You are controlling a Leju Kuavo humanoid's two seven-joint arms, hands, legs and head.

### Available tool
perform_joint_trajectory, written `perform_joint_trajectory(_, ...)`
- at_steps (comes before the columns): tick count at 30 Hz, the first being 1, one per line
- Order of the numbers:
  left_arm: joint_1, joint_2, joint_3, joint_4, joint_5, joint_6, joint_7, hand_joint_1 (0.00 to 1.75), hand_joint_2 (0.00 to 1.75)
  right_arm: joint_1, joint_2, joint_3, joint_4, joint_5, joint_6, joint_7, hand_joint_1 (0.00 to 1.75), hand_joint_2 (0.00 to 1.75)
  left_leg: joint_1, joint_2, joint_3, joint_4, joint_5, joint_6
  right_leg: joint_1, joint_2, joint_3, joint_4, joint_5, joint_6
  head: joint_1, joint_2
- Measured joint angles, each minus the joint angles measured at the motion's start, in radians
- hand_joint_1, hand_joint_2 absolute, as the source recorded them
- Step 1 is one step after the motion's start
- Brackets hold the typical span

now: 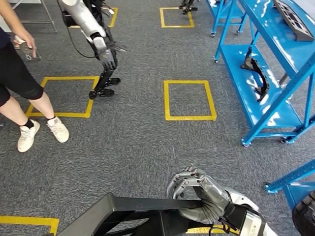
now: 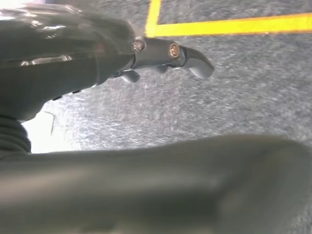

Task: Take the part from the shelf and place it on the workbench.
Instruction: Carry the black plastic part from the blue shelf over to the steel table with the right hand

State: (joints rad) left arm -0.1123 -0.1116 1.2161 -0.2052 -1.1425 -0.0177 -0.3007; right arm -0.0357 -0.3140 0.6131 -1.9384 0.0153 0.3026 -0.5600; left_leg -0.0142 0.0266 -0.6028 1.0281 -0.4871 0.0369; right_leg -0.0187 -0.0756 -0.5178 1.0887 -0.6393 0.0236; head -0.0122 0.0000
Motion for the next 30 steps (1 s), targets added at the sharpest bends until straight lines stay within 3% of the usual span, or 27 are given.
perform_joint_trajectory(2, -0.002, -0.003, -0.002, 0.0, 0.0, 0.0, 0.001, 0.0, 1.75, 0.005, -0.003, 0.0, 0.0, 0.0, 0.0, 0.005, 1.75, 1.75, 0.003, -0.024, 0.005, -0.004, -0.001, 0.007, -0.001, 0.058, -0.065, 0.129, -0.056, -0.001, 0.0, 0.0)
perform_joint_trajectory(3, -0.002, -0.004, -0.002, 0.0, 0.0, 0.0, 0.001, 0.0, 1.75, 0.008, -0.004, 0.0, 0.001, 0.0, 0.001, 0.007, 1.75, 1.75, 0.003, -0.038, 0.007, -0.003, -0.003, 0.009, -0.001, 0.068, -0.101, 0.188, -0.072, -0.001, 0.001, 0.0)
perform_joint_trajectory(4, 0.0, -0.006, -0.003, 0.0, 0.0, 0.0, 0.002, 0.0, 1.75, 0.01, -0.005, 0.0, 0.001, -0.001, 0.001, 0.008, 1.75, 1.75, 0.003, -0.052, 0.009, -0.003, -0.004, 0.009, -0.001, 0.072, -0.126, 0.217, -0.069, 0.0, 0.001, 0.0)
perform_joint_trajectory(5, 0.002, -0.008, -0.004, 0.0, 0.0, 0.0, 0.002, 0.0, 1.75, 0.011, -0.006, 0.0, 0.001, -0.001, 0.001, 0.008, 1.75, 1.75, 0.003, -0.067, 0.011, -0.002, -0.006, 0.008, -0.001, 0.074, -0.133, 0.207, -0.044, 0.002, 0.001, 0.0)
perform_joint_trajectory(6, 0.004, -0.009, -0.004, 0.0, 0.0, 0.0, 0.001, 0.0, 1.75, 0.011, -0.006, 0.0, 0.001, -0.001, 0.002, 0.008, 1.75, 1.75, 0.004, -0.083, 0.015, 0.0, -0.009, 0.006, -0.001, 0.079, -0.121, 0.159, -0.002, 0.004, 0.001, 0.0)
perform_joint_trajectory(8, 0.005, -0.011, -0.004, 0.0, 0.001, 0.0, 0.0, 0.0, 1.75, 0.01, -0.006, 0.0, 0.002, -0.003, 0.005, 0.008, 1.75, 1.75, 0.006, -0.112, 0.016, 0.01, -0.017, -0.002, -0.005, 0.119, -0.079, 0.031, 0.075, 0.005, 0.001, 0.0)
perform_joint_trajectory(10, 0.005, -0.011, -0.005, 0.0, 0.002, 0.0, -0.002, 0.0, 1.75, 0.008, -0.007, 0.0, 0.002, -0.005, 0.01, 0.009, 1.75, 1.75, 0.008, -0.137, 0.008, 0.017, -0.021, -0.012, -0.007, 0.153, -0.057, -0.031, 0.094, 0.001, 0.0, 0.0)
perform_joint_trajectory(12, 0.011, -0.011, -0.005, 0.0, 0.004, 0.001, -0.004, 0.0, 1.75, 0.003, -0.006, 0.0, 0.002, -0.008, 0.015, 0.009, 1.75, 1.75, 0.012, -0.158, 0.002, 0.018, -0.019, -0.021, -0.005, 0.141, -0.054, -0.036, 0.089, -0.008, 0.0, 0.0)
perform_joint_trajectory(13, 0.014, -0.012, -0.005, 0.0, 0.004, 0.001, -0.005, 0.0, 1.75, -0.001, -0.006, 0.0, 0.002, -0.01, 0.017, 0.009, 1.75, 1.75, 0.012, -0.152, 0.0, 0.021, -0.022, -0.025, -0.006, 0.129, -0.051, -0.038, 0.09, -0.013, 0.0, 0.0)
perform_joint_trajectory(15, 0.014, -0.013, -0.005, 0.0, 0.007, 0.001, -0.007, 0.0, 1.75, -0.005, -0.004, 0.0, 0.002, -0.012, 0.02, 0.009, 1.75, 1.75, 0.01, -0.105, -0.021, 0.066, -0.05, -0.033, -0.007, 0.1, -0.044, -0.043, 0.089, -0.024, -0.001, 0.0)
perform_joint_trajectory(17, 0.01, -0.013, -0.005, 0.0, 0.008, 0.001, -0.009, 0.0, 1.75, -0.004, -0.004, 0.0, 0.002, -0.014, 0.021, 0.009, 1.75, 1.75, 0.011, -0.054, -0.079, 0.18, -0.102, -0.043, -0.004, 0.069, -0.04, -0.044, 0.083, -0.031, -0.001, 0.0)
perform_joint_trajectory(19, 0.011, -0.013, -0.006, 0.0, 0.009, 0.0, -0.009, 0.0, 1.75, -0.004, -0.004, 0.0, 0.003, -0.016, 0.023, 0.009, 1.75, 1.75, 0.015, -0.04, -0.131, 0.275, -0.128, -0.047, -0.001, 0.038, -0.035, -0.043, 0.077, -0.033, -0.001, 0.0)
perform_joint_trajectory(20, 0.013, -0.013, -0.006, 0.0, 0.009, 0.0, -0.009, 0.0, 1.75, -0.004, -0.004, 0.0, 0.004, -0.017, 0.023, 0.01, 1.75, 1.75, 0.016, -0.037, -0.134, 0.275, -0.115, -0.047, 0.0, 0.024, -0.031, -0.043, 0.073, -0.032, -0.001, 0.0)
perform_joint_trajectory(22, 0.017, -0.013, -0.006, 0.0, 0.009, 0.0, -0.01, 0.0, 1.75, -0.004, -0.004, 0.0, 0.004, -0.018, 0.024, 0.01, 1.75, 1.75, 0.014, -0.019, -0.086, 0.174, -0.048, -0.039, 0.001, -0.002, -0.019, -0.044, 0.064, -0.031, -0.001, 0.0)
perform_joint_trajectory(23, 0.017, -0.013, -0.006, 0.0, 0.009, 0.0, -0.01, 0.0, 1.75, -0.005, -0.004, 0.0, 0.004, -0.018, 0.025, 0.009, 1.75, 1.75, 0.007, 0.007, -0.055, 0.113, -0.022, -0.032, 0.003, -0.013, -0.013, -0.044, 0.059, -0.028, -0.001, 0.0)
perform_joint_trajectory(25, 0.014, -0.012, -0.007, 0.0, 0.009, 0.001, -0.012, 0.0, 1.75, -0.004, -0.004, 0.0, 0.004, -0.019, 0.026, 0.009, 1.75, 1.75, -0.007, 0.049, -0.02, 0.039, -0.004, -0.017, 0.005, -0.033, -0.006, -0.046, 0.052, -0.02, -0.001, 0.0)
perform_joint_trajectory(26, 0.014, -0.011, -0.008, 0.0, 0.009, 0.001, -0.013, 0.0, 1.75, -0.004, -0.003, 0.0, 0.004, -0.019, 0.026, 0.009, 1.75, 1.75, -0.014, 0.055, -0.018, 0.033, -0.01, -0.011, 0.005, -0.043, -0.004, -0.047, 0.049, -0.016, -0.001, 0.0)
perform_joint_trajectory(28, 0.018, -0.009, -0.008, 0.0, 0.009, 0.001, -0.014, 0.0, 1.75, -0.006, -0.003, 0.0, 0.004, -0.02, 0.027, 0.009, 1.75, 1.75, -0.014, 0.035, -0.014, 0.022, -0.01, -0.003, 0.004, -0.056, 0.007, -0.051, 0.042, -0.005, 0.0, 0.0)
perform_joint_trajectory(30, 0.018, -0.009, -0.009, 0.0, 0.009, 0.001, -0.015, 0.0, 1.75, -0.007, -0.002, 0.0, 0.004, -0.021, 0.027, 0.008, 1.75, 1.75, -0.006, 0.012, -0.002, 0.008, -0.007, 0.007, 0.002, -0.012, 0.003, -0.018, 0.015, 0.0, 0.0, 0.0)
